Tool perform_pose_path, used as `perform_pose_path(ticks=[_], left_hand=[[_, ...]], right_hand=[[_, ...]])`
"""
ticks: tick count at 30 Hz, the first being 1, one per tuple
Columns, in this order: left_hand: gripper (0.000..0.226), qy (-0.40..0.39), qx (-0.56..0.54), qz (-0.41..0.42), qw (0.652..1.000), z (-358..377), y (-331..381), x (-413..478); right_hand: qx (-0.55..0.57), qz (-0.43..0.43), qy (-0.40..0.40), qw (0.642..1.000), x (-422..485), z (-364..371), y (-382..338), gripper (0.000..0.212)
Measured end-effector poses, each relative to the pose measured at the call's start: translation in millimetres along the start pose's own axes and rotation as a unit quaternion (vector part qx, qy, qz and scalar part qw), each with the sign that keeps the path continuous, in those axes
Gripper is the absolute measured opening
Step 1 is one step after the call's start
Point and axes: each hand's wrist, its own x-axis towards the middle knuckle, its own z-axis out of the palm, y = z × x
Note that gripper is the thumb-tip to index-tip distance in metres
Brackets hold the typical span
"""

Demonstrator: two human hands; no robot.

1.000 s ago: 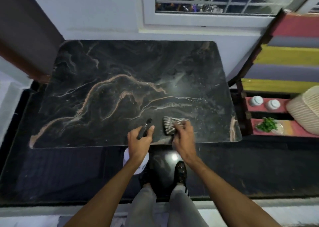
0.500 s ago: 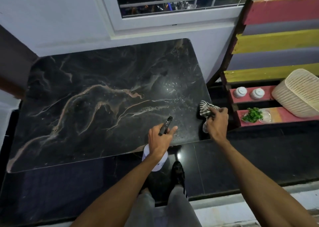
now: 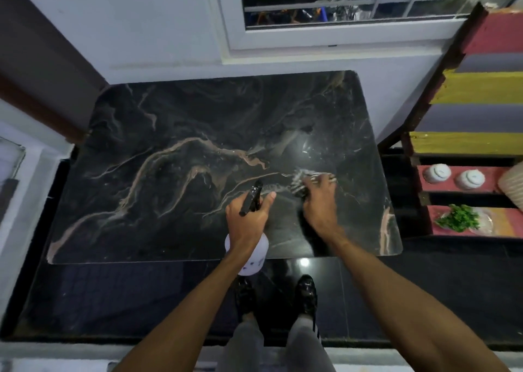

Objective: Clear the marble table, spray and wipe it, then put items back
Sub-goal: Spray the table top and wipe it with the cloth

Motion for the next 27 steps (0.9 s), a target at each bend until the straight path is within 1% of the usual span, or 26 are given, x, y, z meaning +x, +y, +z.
perform_pose_path(ticks=[1,2,3,4,5,6,7,8,9,11,12,13,15,16,17,18,20,21,22,23,24,25,26,27], left_hand=[[0.045,0.004,0.004,0.01,1.0,-6,0,6],[0.044,0.006,0.006,0.016,1.0,-13,1,13],[0.044,0.01,0.006,0.017,1.0,-19,0,19],[0.045,0.017,0.004,0.017,1.0,-27,-1,27],[0.046,0.027,0.002,0.02,0.999,-34,-4,33],[0.045,0.039,0.002,0.024,0.999,-42,-7,39],[0.045,0.048,0.005,0.025,0.999,-49,-10,44],[0.045,0.052,0.01,0.023,0.998,-56,-12,49],[0.044,0.054,0.017,0.023,0.998,-61,-15,53],[0.042,0.054,0.021,0.034,0.998,-70,-19,60],[0.041,0.052,0.02,0.037,0.998,-75,-21,63],[0.04,0.053,0.018,0.036,0.998,-81,-24,67],[0.04,0.062,0.02,0.039,0.997,-92,-33,73],[0.04,0.067,0.02,0.038,0.997,-97,-39,75],[0.04,0.067,0.018,0.034,0.997,-101,-43,74],[0.038,0.065,0.014,0.029,0.997,-103,-46,72],[0.036,0.055,0.001,0.025,0.998,-105,-46,65],[0.036,0.047,-0.005,0.02,0.999,-103,-46,61],[0.038,0.04,-0.011,0.017,0.999,-101,-46,59],[0.041,0.031,-0.017,0.013,0.999,-98,-45,54],[0.043,0.024,-0.018,0.014,0.999,-94,-43,50],[0.044,0.015,-0.016,0.016,1.0,-90,-41,44],[0.045,0.006,-0.017,0.015,1.0,-83,-39,38],[0.044,-0.003,-0.021,0.013,1.0,-76,-37,31]], right_hand=[[-0.012,-0.07,-0.033,0.997,-6,10,-9,0.058],[-0.013,-0.114,-0.048,0.992,-3,14,-12,0.057],[-0.003,-0.11,-0.044,0.993,7,13,-14,0.056],[0.015,-0.057,-0.023,0.998,22,14,-16,0.055],[0.032,0.018,0.007,0.999,37,13,-17,0.055],[0.039,0.067,0.026,0.997,46,15,-25,0.053],[0.035,0.07,0.023,0.997,46,22,-40,0.052],[0.024,0.022,0.004,0.999,40,33,-61,0.053],[0.016,-0.056,-0.03,0.998,29,47,-82,0.055],[-0.001,-0.197,-0.104,0.975,14,71,-105,0.06],[-0.002,-0.223,-0.117,0.968,21,74,-108,0.06],[0.001,-0.198,-0.105,0.975,35,74,-111,0.058],[0.007,-0.053,-0.04,0.998,60,71,-109,0.059],[0.007,-0.01,-0.022,1.0,62,72,-113,0.061],[0.005,-0.02,-0.027,0.999,53,75,-124,0.062],[0.003,-0.072,-0.051,0.996,38,81,-135,0.064],[-0.007,-0.211,-0.123,0.97,-5,96,-146,0.064],[-0.014,-0.249,-0.141,0.958,-23,97,-138,0.063],[-0.012,-0.251,-0.132,0.959,-31,95,-125,0.061],[-0.011,-0.209,-0.106,0.972,-34,86,-107,0.06],[-0.014,-0.141,-0.07,0.987,-32,74,-88,0.059],[-0.014,-0.053,-0.032,0.998,-30,60,-66,0.059],[-0.006,0.029,0.002,1.0,-30,46,-44,0.058],[0.0,0.085,0.019,0.996,-33,36,-27,0.058]])
